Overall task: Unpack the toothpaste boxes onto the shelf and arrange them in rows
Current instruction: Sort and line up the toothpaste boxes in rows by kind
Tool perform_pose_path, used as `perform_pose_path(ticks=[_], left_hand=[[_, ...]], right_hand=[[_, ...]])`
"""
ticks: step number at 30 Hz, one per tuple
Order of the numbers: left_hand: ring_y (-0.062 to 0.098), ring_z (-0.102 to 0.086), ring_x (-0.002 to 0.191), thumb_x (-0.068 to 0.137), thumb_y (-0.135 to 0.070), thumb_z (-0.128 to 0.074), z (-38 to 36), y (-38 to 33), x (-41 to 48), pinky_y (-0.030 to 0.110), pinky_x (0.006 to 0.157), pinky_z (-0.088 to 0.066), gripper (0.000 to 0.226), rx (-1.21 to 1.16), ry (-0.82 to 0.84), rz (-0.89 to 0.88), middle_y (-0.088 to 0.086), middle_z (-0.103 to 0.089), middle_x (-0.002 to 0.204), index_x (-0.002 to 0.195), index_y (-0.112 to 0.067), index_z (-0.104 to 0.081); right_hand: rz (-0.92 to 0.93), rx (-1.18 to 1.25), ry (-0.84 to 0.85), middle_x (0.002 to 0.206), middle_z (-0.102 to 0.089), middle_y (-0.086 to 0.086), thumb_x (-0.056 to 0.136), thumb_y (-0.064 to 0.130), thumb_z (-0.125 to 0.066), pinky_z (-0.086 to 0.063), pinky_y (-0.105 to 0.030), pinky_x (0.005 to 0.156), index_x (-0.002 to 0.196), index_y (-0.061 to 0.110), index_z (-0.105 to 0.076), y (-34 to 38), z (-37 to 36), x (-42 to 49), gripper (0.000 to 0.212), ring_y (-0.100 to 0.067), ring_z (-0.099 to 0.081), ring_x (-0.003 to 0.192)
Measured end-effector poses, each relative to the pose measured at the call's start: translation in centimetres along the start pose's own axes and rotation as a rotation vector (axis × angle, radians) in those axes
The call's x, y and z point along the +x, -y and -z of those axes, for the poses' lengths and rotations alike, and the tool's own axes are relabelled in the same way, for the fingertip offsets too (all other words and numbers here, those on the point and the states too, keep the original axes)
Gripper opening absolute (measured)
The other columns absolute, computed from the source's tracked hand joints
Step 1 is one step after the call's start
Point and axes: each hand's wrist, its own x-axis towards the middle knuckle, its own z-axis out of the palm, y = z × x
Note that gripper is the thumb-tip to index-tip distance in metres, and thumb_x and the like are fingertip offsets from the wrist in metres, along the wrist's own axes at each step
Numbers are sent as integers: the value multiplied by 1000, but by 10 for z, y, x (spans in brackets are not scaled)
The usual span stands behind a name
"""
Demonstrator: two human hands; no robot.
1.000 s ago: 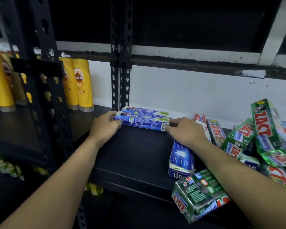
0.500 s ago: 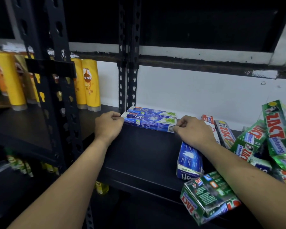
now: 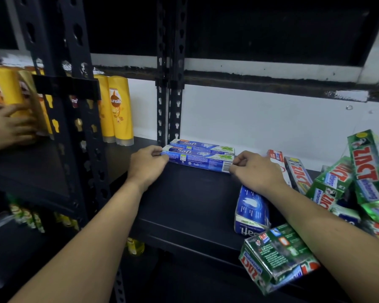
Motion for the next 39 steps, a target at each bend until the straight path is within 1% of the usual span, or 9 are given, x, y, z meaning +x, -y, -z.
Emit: perform_pose_path(ticks=[9,14,18,20,21,22,30,34,39], left_hand=[[10,-64,102,83,-20,-67,0,1,0,20,93,-44,33,24,-36,-11,0,-73,109,114,-12,-73],[16,-67,83,83,-20,-59,2,4,0,24,73,-47,21,40,-124,-16,0,-74,78,78,-13,-78],[18,-41,64,79,-23,-55,1,6,2,28,60,-40,24,103,-107,-26,15,-52,64,59,-10,-61],[19,-42,66,80,-25,-57,1,5,0,29,61,-41,23,129,-70,-48,15,-53,67,63,-9,-58],[21,-49,68,81,-25,-59,1,4,-1,30,65,-45,22,130,-49,-57,13,-60,70,79,-4,-64],[21,-56,73,82,-25,-60,1,3,-1,31,71,-48,20,127,-33,-64,11,-67,75,76,-14,-75],[15,-57,82,80,-22,-65,1,-2,-3,34,87,-51,10,94,15,-47,0,-66,78,72,-28,-66],[11,-59,76,81,-20,-62,1,0,-2,29,73,-48,16,63,-46,-39,0,-71,73,74,-12,-74],[7,-55,67,81,-22,-57,2,2,-1,21,63,-39,21,50,-93,-17,-7,-64,61,64,-17,-69]], right_hand=[[-1,28,9,98,-70,15,77,51,-58,-44,-38,96,98,33,-56,0,0,-1,27,-14,-63,95],[-11,60,-37,92,-71,14,74,47,-61,-48,-38,91,88,32,-57,-2,-3,2,21,-15,-64,90],[1,49,-38,88,-71,14,76,43,-60,-51,-36,87,85,31,-62,-2,-2,2,16,-14,-64,86],[0,53,-34,87,-71,15,76,43,-60,-51,-35,86,86,31,-63,-2,-2,2,16,-13,-65,85],[0,55,-32,86,-71,15,76,43,-60,-51,-34,86,86,31,-63,-2,-2,2,17,-12,-65,85],[-1,57,-30,86,-71,15,76,43,-60,-51,-34,86,86,31,-63,-3,-3,2,17,-12,-65,85],[1,51,-10,91,-71,15,77,46,-59,-50,-36,91,89,33,-63,-1,-1,2,18,-14,-65,90],[-4,49,-1,93,-71,16,76,46,-59,-50,-36,90,91,33,-62,-1,0,1,20,-13,-64,90],[34,70,-28,96,-67,24,78,41,-60,-47,-36,91,98,36,-62,0,1,-2,21,-14,-61,96]])
